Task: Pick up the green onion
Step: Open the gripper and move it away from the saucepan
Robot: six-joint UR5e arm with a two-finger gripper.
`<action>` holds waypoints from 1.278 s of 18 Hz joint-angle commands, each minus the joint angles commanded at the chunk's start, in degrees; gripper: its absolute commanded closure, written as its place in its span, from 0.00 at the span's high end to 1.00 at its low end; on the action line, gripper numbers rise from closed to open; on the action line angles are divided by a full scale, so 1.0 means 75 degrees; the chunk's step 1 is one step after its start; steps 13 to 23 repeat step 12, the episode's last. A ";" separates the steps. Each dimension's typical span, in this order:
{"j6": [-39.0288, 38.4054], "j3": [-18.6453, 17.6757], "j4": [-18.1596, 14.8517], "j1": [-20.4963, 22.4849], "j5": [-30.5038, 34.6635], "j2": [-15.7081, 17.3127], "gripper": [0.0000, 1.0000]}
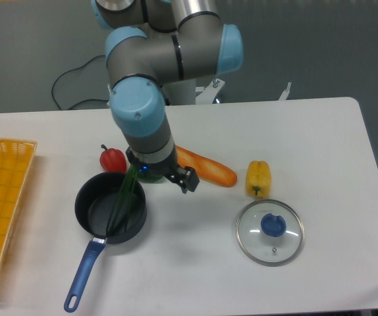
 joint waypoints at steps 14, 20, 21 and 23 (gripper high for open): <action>0.1710 -0.0246 0.0048 0.0844 -0.0024 0.0246 1.00; 0.1710 -0.0246 0.0048 0.0844 -0.0024 0.0246 1.00; 0.1710 -0.0246 0.0048 0.0844 -0.0024 0.0246 1.00; 0.1710 -0.0246 0.0048 0.0844 -0.0024 0.0246 1.00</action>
